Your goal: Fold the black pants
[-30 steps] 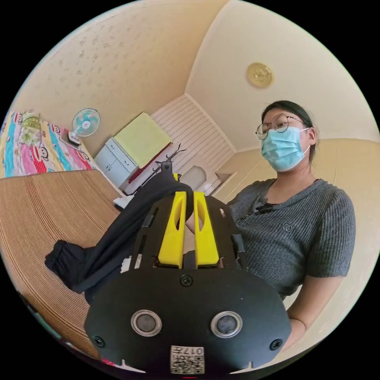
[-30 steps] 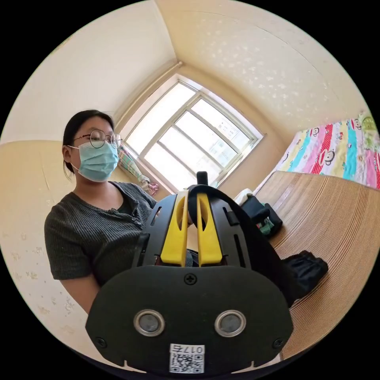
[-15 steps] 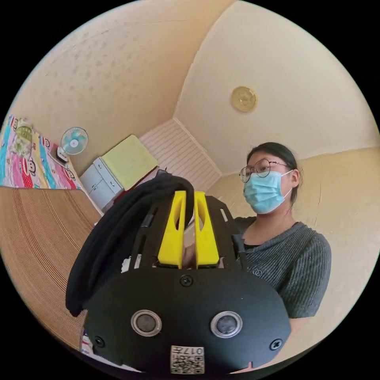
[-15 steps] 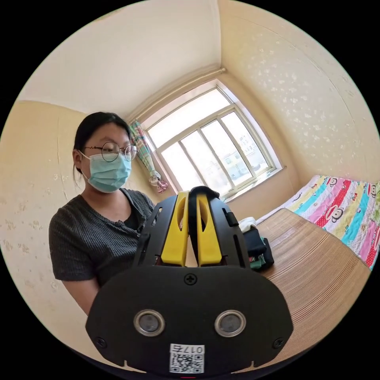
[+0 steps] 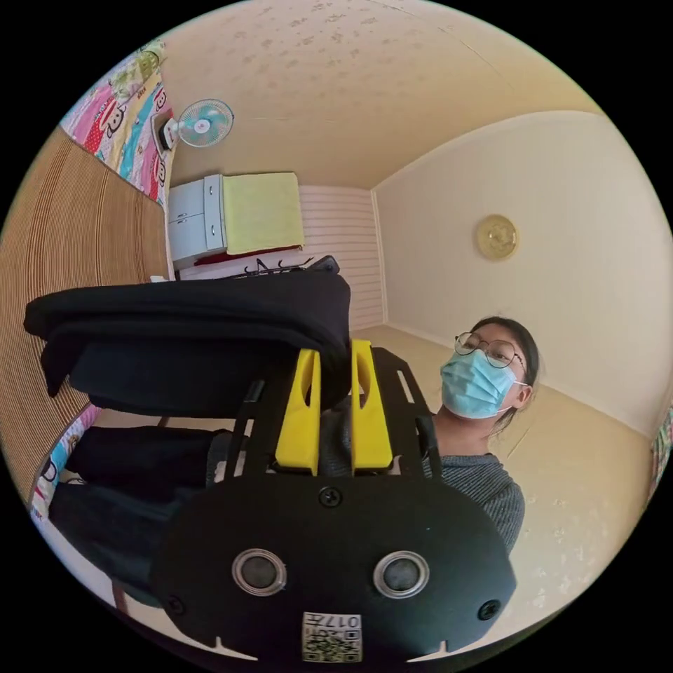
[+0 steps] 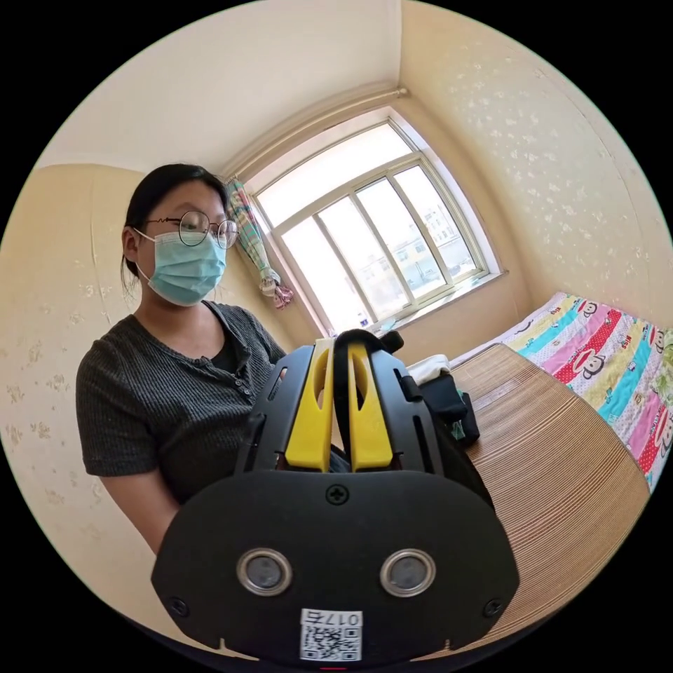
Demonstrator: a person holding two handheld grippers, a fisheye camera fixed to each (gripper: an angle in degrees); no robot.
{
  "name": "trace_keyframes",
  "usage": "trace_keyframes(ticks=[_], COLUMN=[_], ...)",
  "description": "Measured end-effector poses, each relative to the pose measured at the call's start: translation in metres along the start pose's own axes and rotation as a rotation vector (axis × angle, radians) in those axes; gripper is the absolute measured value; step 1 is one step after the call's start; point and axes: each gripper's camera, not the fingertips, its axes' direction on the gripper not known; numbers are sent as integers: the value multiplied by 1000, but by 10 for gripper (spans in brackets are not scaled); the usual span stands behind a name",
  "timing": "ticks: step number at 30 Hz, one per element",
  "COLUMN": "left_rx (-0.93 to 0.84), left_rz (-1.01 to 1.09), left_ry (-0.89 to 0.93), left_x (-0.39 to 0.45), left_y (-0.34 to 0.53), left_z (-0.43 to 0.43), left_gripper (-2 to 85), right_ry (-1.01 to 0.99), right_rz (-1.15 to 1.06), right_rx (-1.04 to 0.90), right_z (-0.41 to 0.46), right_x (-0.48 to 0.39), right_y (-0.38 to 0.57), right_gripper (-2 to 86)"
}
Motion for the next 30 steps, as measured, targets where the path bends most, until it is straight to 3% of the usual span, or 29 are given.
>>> trace_keyframes(ticks=[3,7,14,18,20,23,30], left_rx=[71,-8,-115,-144,-206,-163,-179], left_rz=[121,363,762,755,622,469,410], left_ry=[-106,-284,-302,-225,-120,-45,-191], left_x=[25,80,192,208,189,149,125], left_y=[10,17,38,25,3,-11,5], left_z=[13,58,126,135,135,126,141], left_gripper=[49,48,46,48,60,82,42], right_ry=[47,83,186,178,113,-99,-390], right_rz=[-11,-74,-192,-92,-8,140,321], right_rx=[3,21,-35,-17,-20,21,90], right_z=[7,9,19,11,3,-10,-23], right_x=[-22,-76,-170,-157,-128,-68,8], right_y=[2,-14,-82,-108,-108,-92,-42], right_gripper=[12,11,16,33,48,84,62])
